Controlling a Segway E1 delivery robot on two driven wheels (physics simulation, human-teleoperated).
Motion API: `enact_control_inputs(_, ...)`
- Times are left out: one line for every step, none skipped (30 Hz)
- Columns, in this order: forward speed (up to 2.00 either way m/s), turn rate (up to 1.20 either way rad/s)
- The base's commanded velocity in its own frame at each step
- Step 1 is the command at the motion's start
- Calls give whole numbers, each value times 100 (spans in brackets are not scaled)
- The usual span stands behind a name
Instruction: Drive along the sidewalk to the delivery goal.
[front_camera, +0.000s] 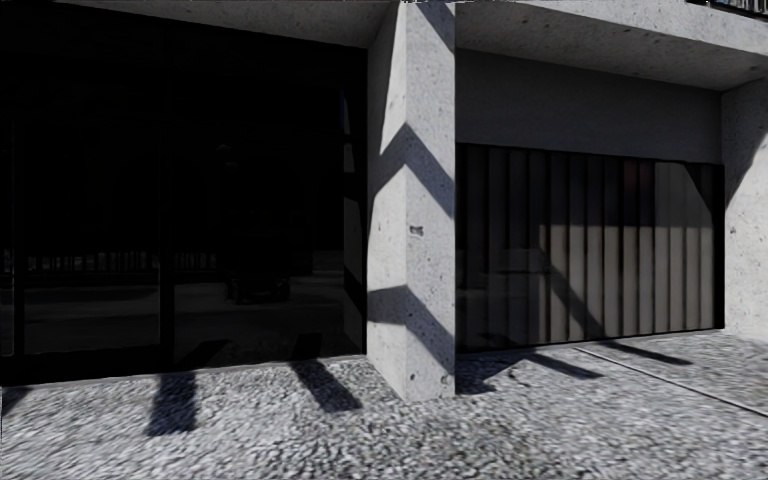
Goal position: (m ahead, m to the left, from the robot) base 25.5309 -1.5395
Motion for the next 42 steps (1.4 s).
enact_control_inputs(124,-88)
enact_control_inputs(124,-88)
enact_control_inputs(124,-88)
enact_control_inputs(124,-88)
enact_control_inputs(124,-88)
enact_control_inputs(124,-88)
enact_control_inputs(124,-88)
enact_control_inputs(124,-88)
enact_control_inputs(124,-88)
enact_control_inputs(124,-88)
enact_control_inputs(124,-88)
enact_control_inputs(124,-88)
enact_control_inputs(124,-88)
enact_control_inputs(124,-88)
enact_control_inputs(124,-88)
enact_control_inputs(124,-88)
enact_control_inputs(124,-88)
enact_control_inputs(124,-88)
enact_control_inputs(124,-88)
enact_control_inputs(124,-88)
enact_control_inputs(124,-88)
enact_control_inputs(124,-88)
enact_control_inputs(124,-88)
enact_control_inputs(124,-88)
enact_control_inputs(124,-88)
enact_control_inputs(124,-88)
enact_control_inputs(124,-88)
enact_control_inputs(124,-88)
enact_control_inputs(124,-88)
enact_control_inputs(124,-88)
enact_control_inputs(124,-88)
enact_control_inputs(124,-88)
enact_control_inputs(124,-88)
enact_control_inputs(124,-88)
enact_control_inputs(124,-87)
enact_control_inputs(124,-87)
enact_control_inputs(124,-86)
enact_control_inputs(124,-86)
enact_control_inputs(124,-86)
enact_control_inputs(124,-82)
enact_control_inputs(124,-81)
enact_control_inputs(124,-81)
